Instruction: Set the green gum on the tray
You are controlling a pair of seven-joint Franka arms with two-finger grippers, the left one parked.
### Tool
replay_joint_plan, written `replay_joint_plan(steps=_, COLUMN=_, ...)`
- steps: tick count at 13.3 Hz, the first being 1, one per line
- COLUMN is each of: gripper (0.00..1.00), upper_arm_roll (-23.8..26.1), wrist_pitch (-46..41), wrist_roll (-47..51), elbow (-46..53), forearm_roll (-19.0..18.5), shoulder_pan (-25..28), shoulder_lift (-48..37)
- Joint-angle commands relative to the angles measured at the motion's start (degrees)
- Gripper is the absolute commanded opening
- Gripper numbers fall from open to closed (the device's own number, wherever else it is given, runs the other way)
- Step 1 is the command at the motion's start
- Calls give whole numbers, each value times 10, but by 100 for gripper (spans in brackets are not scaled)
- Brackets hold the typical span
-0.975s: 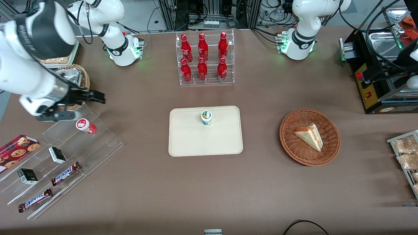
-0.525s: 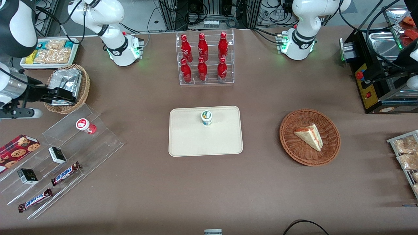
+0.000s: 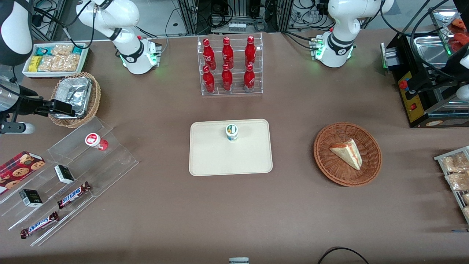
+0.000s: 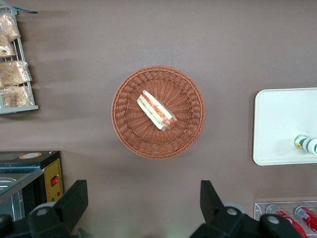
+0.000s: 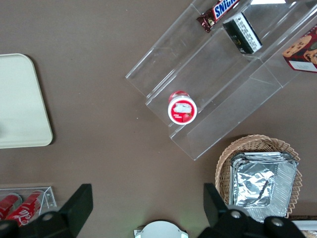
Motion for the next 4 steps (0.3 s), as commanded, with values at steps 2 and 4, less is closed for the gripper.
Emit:
replay_joint_plan(steps=2, gripper=99, upper_arm_roll=-1, wrist_pitch=-19, wrist_roll=3, elbow=33, forearm_roll=-3, shoulder_pan=7, shoulder_lift=21)
replay_joint_plan(steps=4, gripper=99, upper_arm_roll=-2, wrist_pitch=-20, wrist_roll=1, elbow=45, forearm_roll=-10, shoulder_pan=10, shoulder_lift=27)
